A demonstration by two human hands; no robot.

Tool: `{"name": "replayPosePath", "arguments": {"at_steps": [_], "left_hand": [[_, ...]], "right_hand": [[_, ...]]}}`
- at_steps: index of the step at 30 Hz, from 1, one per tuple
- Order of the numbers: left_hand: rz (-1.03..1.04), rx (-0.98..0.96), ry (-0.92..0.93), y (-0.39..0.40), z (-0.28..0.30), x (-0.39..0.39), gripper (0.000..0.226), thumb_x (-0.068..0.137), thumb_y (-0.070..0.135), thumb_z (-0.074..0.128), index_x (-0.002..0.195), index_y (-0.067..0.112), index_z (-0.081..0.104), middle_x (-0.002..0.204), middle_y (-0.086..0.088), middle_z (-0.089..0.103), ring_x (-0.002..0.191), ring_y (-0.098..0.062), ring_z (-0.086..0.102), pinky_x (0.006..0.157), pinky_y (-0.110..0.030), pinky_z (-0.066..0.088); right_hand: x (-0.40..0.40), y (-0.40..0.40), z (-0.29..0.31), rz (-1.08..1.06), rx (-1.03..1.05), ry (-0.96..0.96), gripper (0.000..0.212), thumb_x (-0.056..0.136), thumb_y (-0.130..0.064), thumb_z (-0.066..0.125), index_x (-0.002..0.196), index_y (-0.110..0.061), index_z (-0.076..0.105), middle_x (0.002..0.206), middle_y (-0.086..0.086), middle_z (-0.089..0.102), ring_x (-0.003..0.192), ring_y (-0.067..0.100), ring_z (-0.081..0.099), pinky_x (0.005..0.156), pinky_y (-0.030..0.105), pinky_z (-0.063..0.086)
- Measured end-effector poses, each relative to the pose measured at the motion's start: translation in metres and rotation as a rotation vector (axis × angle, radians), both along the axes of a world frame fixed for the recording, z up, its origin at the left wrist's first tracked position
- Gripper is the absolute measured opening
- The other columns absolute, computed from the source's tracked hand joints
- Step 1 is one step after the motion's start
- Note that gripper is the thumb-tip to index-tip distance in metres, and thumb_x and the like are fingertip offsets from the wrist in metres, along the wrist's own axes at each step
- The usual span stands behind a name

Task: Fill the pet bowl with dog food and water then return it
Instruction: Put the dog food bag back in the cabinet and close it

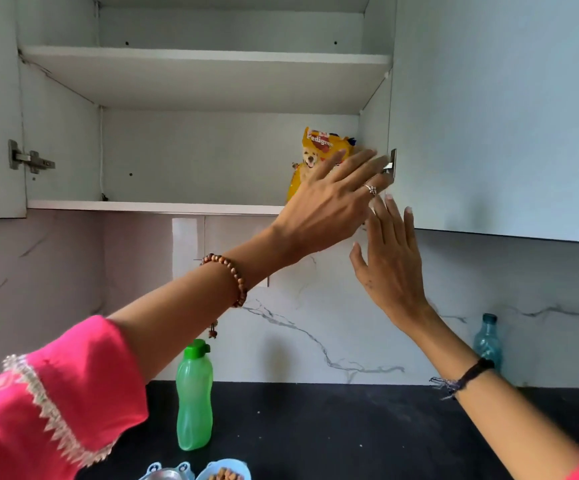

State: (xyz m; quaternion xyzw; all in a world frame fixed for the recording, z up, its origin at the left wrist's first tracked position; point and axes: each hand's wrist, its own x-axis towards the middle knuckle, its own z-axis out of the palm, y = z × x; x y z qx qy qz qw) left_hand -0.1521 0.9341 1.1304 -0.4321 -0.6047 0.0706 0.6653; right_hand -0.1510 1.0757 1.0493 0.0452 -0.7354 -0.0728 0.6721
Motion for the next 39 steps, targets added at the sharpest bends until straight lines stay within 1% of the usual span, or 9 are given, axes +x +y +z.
{"name": "replayPosePath", "arguments": {"at_steps": [5,9,14,18,22,26,29,34,39], "left_hand": [[-0.075,-0.043,-0.004,0.065,-0.003,0.035,0.041,0.087,0.021,0.053,0.128,0.017,0.055,0.138,-0.007,0.052,0.127,-0.023,0.049,0.104,-0.043,0.04],[-0.207,-0.042,0.046,0.102,0.0,0.066,0.044,0.086,0.015,0.054,0.13,0.016,0.054,0.139,-0.008,0.051,0.126,-0.024,0.051,0.104,-0.042,0.039],[-0.37,0.053,0.116,0.123,0.003,0.101,0.045,0.09,0.017,0.051,0.134,0.019,0.043,0.138,-0.014,0.05,0.127,-0.026,0.048,0.106,-0.042,0.035],[-0.376,0.074,0.188,0.125,0.003,0.121,0.039,0.092,0.019,0.044,0.131,0.021,0.036,0.136,-0.015,0.051,0.129,-0.025,0.041,0.108,-0.042,0.031],[-0.205,0.005,0.3,0.123,0.009,0.134,0.037,0.097,0.028,0.031,0.133,0.025,0.038,0.137,-0.011,0.052,0.131,-0.024,0.037,0.112,-0.041,0.023],[-0.071,-0.136,0.338,0.128,0.021,0.146,0.044,0.098,0.035,0.028,0.13,0.02,0.054,0.136,-0.008,0.053,0.131,-0.027,0.044,0.114,-0.045,0.018],[-0.005,-0.18,0.352,0.128,0.027,0.144,0.04,0.096,0.034,0.036,0.123,0.017,0.062,0.128,-0.009,0.061,0.128,-0.029,0.048,0.111,-0.049,0.02],[0.061,-0.204,0.343,0.129,0.034,0.145,0.042,0.096,0.041,0.034,0.13,0.026,0.054,0.118,-0.009,0.063,0.124,-0.027,0.052,0.111,-0.054,0.014],[0.01,-0.194,0.312,0.137,0.038,0.15,0.038,0.097,0.04,0.034,0.101,0.022,0.067,0.111,-0.01,0.064,0.117,-0.028,0.056,0.109,-0.059,0.024]], "right_hand": [[0.019,0.038,-0.015,-0.01,-0.006,0.05,0.057,0.076,-0.006,0.067,0.126,0.005,0.043,0.129,0.029,0.053,0.126,0.041,0.046,0.107,0.051,0.037],[0.034,0.059,-0.021,0.035,-0.008,0.061,0.042,0.075,-0.007,0.067,0.11,-0.002,0.045,0.109,0.026,0.064,0.105,0.042,0.06,0.094,0.048,0.049],[0.056,0.072,-0.032,0.074,0.041,0.101,0.039,0.078,-0.011,0.063,0.112,-0.004,0.046,0.107,0.022,0.065,0.107,0.033,0.054,0.093,0.046,0.05],[0.071,0.071,-0.036,0.127,0.058,0.175,0.037,0.081,-0.01,0.059,0.116,-0.004,0.046,0.112,0.02,0.065,0.114,0.029,0.051,0.104,0.047,0.042],[0.086,0.064,-0.036,0.164,0.015,0.27,0.038,0.083,-0.012,0.056,0.119,-0.009,0.045,0.119,0.017,0.064,0.122,0.025,0.044,0.115,0.046,0.016],[0.096,0.06,-0.034,0.159,-0.034,0.359,0.043,0.084,-0.016,0.055,0.125,-0.013,0.043,0.132,0.01,0.044,0.127,0.026,0.039,0.114,0.054,-0.004],[0.1,0.062,-0.028,0.15,-0.07,0.355,0.045,0.081,-0.016,0.061,0.122,-0.017,0.043,0.13,0.008,0.041,0.127,0.026,0.038,0.111,0.06,-0.002],[0.099,0.065,-0.017,0.196,-0.091,0.399,0.033,0.083,-0.016,0.057,0.114,-0.022,0.046,0.121,0.004,0.044,0.121,0.024,0.043,0.11,0.057,-0.006],[0.103,0.068,-0.02,0.331,-0.037,0.442,0.02,0.092,-0.014,0.041,0.105,-0.026,0.05,0.117,-0.001,0.048,0.112,0.017,0.049,0.111,0.053,0.004]]}}
